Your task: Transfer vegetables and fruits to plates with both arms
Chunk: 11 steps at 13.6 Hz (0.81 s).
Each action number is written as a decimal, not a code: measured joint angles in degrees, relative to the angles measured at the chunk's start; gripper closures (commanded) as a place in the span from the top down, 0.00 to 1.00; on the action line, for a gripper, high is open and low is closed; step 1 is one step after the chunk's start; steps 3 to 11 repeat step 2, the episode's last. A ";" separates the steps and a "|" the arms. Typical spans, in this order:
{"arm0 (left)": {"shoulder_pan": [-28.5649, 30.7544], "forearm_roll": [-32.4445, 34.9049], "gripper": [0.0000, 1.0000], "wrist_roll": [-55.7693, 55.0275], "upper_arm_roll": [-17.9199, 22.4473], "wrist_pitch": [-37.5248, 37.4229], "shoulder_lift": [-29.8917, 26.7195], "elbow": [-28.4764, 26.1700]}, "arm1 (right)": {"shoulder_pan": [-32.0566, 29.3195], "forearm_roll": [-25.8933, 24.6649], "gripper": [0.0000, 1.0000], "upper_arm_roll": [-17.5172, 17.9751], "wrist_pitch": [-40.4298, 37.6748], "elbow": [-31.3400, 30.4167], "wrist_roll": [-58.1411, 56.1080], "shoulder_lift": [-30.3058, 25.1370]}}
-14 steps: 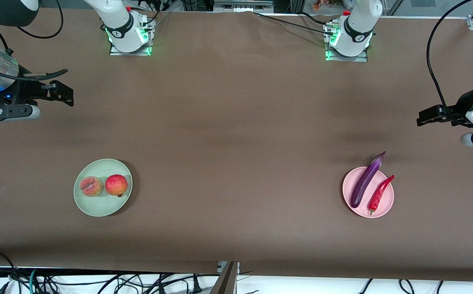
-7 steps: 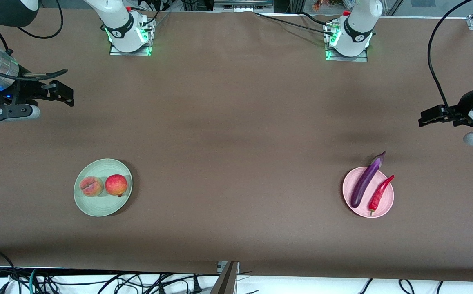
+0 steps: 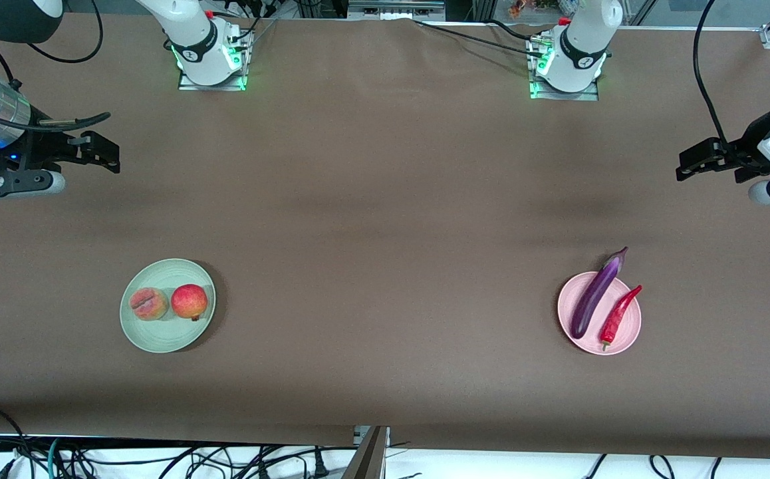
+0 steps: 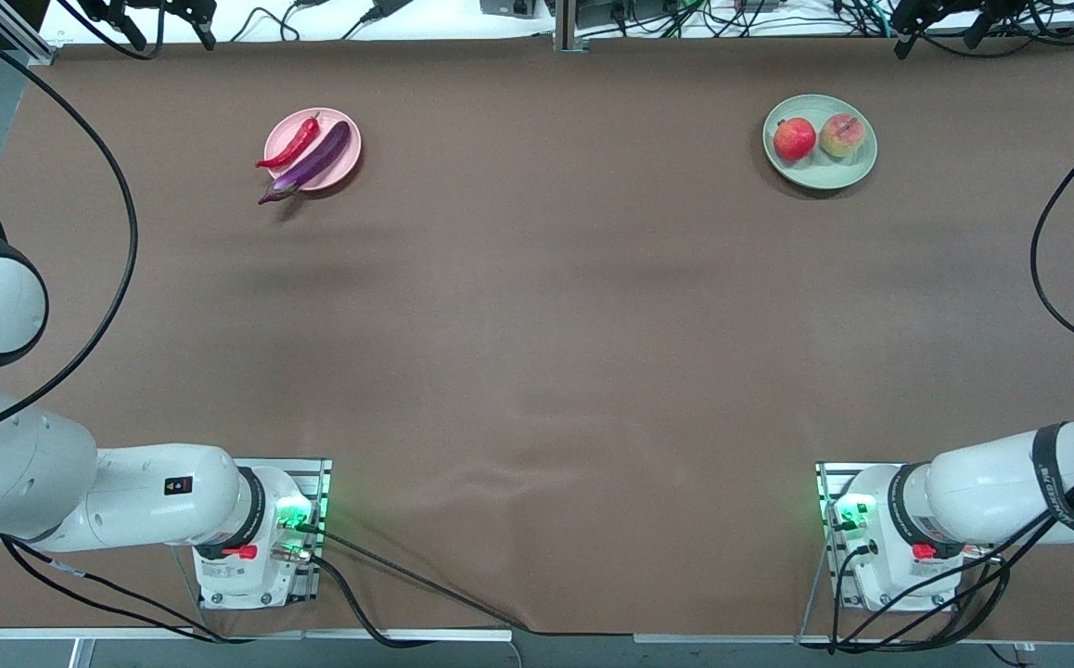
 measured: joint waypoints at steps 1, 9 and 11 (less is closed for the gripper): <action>0.00 0.00 1.00 0.00 0.00 0.00 0.07 -0.07 | 0.00 0.00 1.00 0.00 0.00 0.00 0.00 0.00; 0.01 0.00 1.00 -0.02 0.01 0.00 0.17 -0.08 | 0.00 0.01 1.00 0.00 0.00 0.00 0.00 0.00; 0.01 0.00 1.00 -0.02 0.01 0.00 0.17 -0.08 | 0.00 0.01 1.00 0.00 0.00 0.00 0.00 0.00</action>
